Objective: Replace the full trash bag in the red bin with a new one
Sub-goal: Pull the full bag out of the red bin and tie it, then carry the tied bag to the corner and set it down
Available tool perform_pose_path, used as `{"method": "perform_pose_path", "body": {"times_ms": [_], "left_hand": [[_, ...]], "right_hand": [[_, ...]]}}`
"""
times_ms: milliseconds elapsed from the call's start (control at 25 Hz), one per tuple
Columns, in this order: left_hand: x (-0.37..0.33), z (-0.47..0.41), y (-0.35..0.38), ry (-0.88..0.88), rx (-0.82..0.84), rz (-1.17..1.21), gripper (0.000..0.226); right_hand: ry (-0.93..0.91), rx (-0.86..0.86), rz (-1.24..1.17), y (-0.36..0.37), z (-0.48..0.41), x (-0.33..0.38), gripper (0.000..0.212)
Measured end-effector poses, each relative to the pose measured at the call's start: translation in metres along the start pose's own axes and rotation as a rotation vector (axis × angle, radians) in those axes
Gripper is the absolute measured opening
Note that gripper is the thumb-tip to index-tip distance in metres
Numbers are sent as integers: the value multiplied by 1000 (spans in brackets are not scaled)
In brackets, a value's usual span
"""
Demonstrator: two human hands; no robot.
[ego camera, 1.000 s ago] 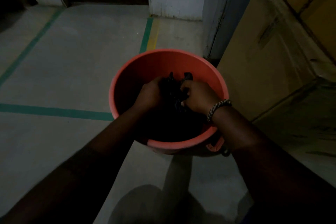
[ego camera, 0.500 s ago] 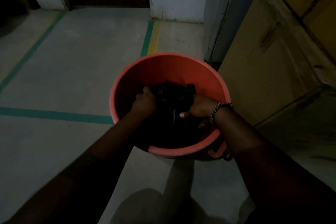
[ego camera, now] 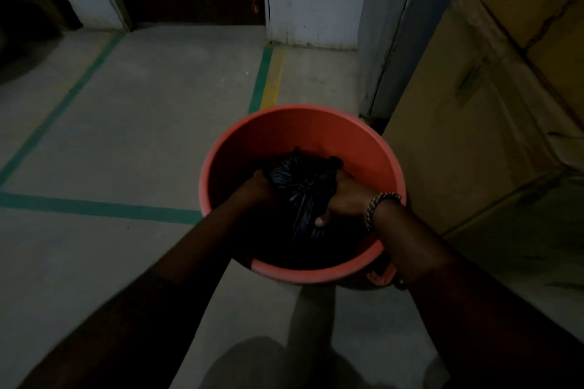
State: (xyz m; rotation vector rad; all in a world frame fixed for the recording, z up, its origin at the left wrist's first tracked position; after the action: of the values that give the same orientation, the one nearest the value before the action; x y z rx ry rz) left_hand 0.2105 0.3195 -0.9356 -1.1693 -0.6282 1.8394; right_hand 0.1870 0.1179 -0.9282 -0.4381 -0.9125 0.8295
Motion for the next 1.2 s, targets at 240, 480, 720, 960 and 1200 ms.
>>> {"method": "perform_pose_path", "body": {"times_ms": [240, 480, 720, 960, 1200], "left_hand": [[-23, 33, -34, 189, -69, 63, 53], [-65, 91, -119, 239, -165, 125, 56], [-128, 158, -237, 189, -281, 143, 38], [-228, 273, -393, 300, -383, 145, 41], [-343, 401, -540, 529, -502, 115, 34]], "right_hand": [[-72, -86, -3, -17, 4, 16, 153], [-124, -145, -89, -81, 77, 71, 144], [-157, -215, -143, -199, 183, 156, 99], [-218, -279, -265, -327, 331, 253, 101], [-247, -375, -345, -455, 487, 330, 98]]}}
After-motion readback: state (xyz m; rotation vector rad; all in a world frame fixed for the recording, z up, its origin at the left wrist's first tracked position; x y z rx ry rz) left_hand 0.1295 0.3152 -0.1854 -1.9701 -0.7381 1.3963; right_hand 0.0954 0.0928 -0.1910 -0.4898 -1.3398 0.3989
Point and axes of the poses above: each hand's wrist, its own z-axis away from the middle knuckle, its own y-axis out of the palm, x = y × z, the point moved 6 cm from there along -z, towards the middle knuckle, and after that the axes turned 2 degrees about -x, right-handed, at the moved point
